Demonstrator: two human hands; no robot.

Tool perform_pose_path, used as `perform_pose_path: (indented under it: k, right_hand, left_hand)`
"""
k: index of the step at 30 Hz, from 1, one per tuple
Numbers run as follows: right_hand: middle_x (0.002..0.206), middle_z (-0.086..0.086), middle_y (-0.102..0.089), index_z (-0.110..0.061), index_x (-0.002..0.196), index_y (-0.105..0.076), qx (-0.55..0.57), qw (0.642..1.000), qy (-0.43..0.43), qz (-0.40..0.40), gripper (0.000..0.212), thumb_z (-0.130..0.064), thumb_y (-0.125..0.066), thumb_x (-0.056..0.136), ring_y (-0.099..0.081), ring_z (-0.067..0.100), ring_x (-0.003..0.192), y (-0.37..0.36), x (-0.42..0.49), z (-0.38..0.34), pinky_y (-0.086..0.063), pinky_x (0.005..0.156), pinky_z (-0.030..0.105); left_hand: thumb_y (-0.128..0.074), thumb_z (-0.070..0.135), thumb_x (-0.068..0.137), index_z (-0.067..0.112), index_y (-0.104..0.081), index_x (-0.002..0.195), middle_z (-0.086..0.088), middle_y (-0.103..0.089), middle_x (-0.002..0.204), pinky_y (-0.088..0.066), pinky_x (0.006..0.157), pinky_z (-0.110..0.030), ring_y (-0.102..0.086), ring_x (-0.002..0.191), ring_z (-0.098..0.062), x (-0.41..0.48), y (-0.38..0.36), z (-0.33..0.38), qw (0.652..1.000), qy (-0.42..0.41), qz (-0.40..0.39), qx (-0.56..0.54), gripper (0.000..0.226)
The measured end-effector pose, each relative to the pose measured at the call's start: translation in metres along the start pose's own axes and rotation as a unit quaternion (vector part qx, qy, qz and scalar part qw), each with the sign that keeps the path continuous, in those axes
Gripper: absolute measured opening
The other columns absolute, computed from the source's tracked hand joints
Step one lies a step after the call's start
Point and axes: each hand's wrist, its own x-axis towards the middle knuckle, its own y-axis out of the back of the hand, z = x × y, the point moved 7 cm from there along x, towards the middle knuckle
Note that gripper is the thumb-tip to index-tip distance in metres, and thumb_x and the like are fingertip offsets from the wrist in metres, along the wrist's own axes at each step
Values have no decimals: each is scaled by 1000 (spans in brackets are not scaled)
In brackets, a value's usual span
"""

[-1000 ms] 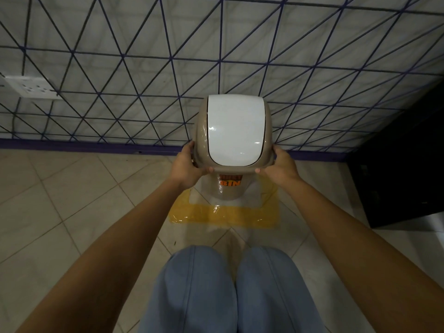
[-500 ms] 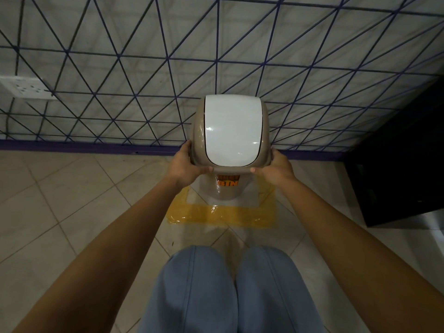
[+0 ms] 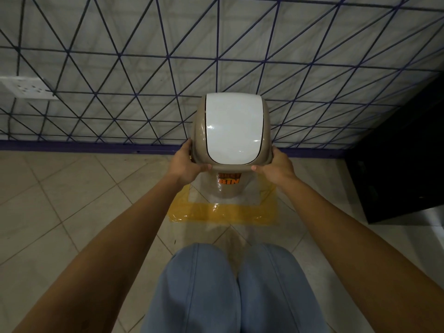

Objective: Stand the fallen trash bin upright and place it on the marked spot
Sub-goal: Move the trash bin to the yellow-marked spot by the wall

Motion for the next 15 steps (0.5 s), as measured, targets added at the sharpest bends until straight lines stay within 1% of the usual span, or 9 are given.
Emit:
perform_pose_path:
  k: [3, 7, 10, 12, 14, 15]
  right_hand:
    - [135, 10, -52, -11, 133, -43, 0, 1000, 7, 2, 71, -15, -77, 70, -48, 27, 124, 1, -1, 0, -40, 99, 33]
    - [136, 9, -51, -13, 135, -41, 2, 1000, 13, 10, 74, -21, -77, 71, -48, 26, 124, 2, -3, 2, -40, 100, 33]
    - [140, 9, -47, -13, 137, -38, 2, 1000, 9, 17, 78, -25, -77, 70, -45, 26, 127, 5, -4, 3, -40, 102, 37]
    - [142, 9, -43, -12, 138, -35, -1, 1000, 8, 27, 81, -27, -77, 70, -43, 27, 128, 8, -5, 2, -37, 100, 33]
    - [142, 10, -41, -12, 140, -33, 5, 999, 7, 40, 83, -27, -76, 71, -41, 27, 129, 13, -7, -1, -36, 94, 30]
    - [144, 10, -39, -13, 140, -31, 7, 999, 6, 43, 84, -28, -76, 71, -40, 27, 130, 15, -8, -2, -36, 96, 30]
  left_hand:
    - [-77, 10, 71, 15, -29, 146, -7, -47, 142, -42, 104, -48, -45, 129, -26, -2, 0, 0, 1000, -4, 6, 1, 89]
    - [-78, 12, 71, 15, -32, 144, -6, -50, 139, -45, 101, -45, -49, 125, -25, -5, 2, -1, 1000, -12, 15, -1, 87]
    - [-79, 15, 70, 15, -34, 142, -6, -52, 137, -46, 100, -41, -51, 123, -23, -6, 3, -1, 1000, -19, 24, 7, 85]
    - [-79, 17, 70, 15, -36, 141, -6, -52, 136, -46, 100, -39, -50, 123, -22, -7, 5, 0, 999, -23, 35, 28, 84]
    - [-80, 21, 69, 17, -37, 142, -7, -49, 138, -43, 104, -42, -47, 125, -23, -8, 9, 1, 997, -17, 52, 59, 85]
    - [-80, 23, 69, 18, -37, 142, -8, -47, 139, -41, 106, -44, -45, 127, -25, -9, 11, 1, 995, -12, 63, 73, 85]
